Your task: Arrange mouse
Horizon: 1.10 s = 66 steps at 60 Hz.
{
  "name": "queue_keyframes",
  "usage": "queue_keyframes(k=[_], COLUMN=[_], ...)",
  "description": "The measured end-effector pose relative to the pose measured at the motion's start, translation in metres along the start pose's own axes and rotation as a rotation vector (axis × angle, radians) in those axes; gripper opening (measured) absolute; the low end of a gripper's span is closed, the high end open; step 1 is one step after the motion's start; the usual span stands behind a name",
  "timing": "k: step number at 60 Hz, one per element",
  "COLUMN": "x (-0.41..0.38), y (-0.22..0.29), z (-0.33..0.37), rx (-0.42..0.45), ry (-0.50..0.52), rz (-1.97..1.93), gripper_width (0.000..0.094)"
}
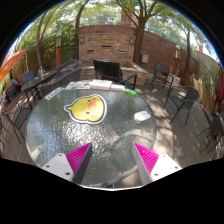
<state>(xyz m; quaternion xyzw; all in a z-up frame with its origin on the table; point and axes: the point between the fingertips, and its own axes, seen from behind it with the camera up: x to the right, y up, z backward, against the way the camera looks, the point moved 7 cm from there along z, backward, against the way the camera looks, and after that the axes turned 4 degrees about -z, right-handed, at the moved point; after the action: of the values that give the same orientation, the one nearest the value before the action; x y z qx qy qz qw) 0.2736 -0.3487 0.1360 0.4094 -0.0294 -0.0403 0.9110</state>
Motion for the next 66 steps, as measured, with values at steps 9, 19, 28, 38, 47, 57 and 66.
queue_keyframes(k=[9,19,28,38,47,57,66], x=[0.062,0.097,0.112,0.118,0.116,0.116,0.115], y=[0.023,0.042,0.056,0.078,0.09,0.099,0.099], z=[-0.097,-0.183,-0.227,-0.256,-0.271,-0.278,-0.277], rx=[0.063,0.047,0.026,0.023,0.019,0.015,-0.003], ry=[-0.057,-0.065,-0.065,-0.061,-0.046,-0.046,-0.044], rz=[-0.01,-0.074,-0.123,-0.135,-0.117,-0.124,-0.126], gripper_width=[0.084,0.0836,0.0844,0.0836,0.0725,0.0514,0.0432])
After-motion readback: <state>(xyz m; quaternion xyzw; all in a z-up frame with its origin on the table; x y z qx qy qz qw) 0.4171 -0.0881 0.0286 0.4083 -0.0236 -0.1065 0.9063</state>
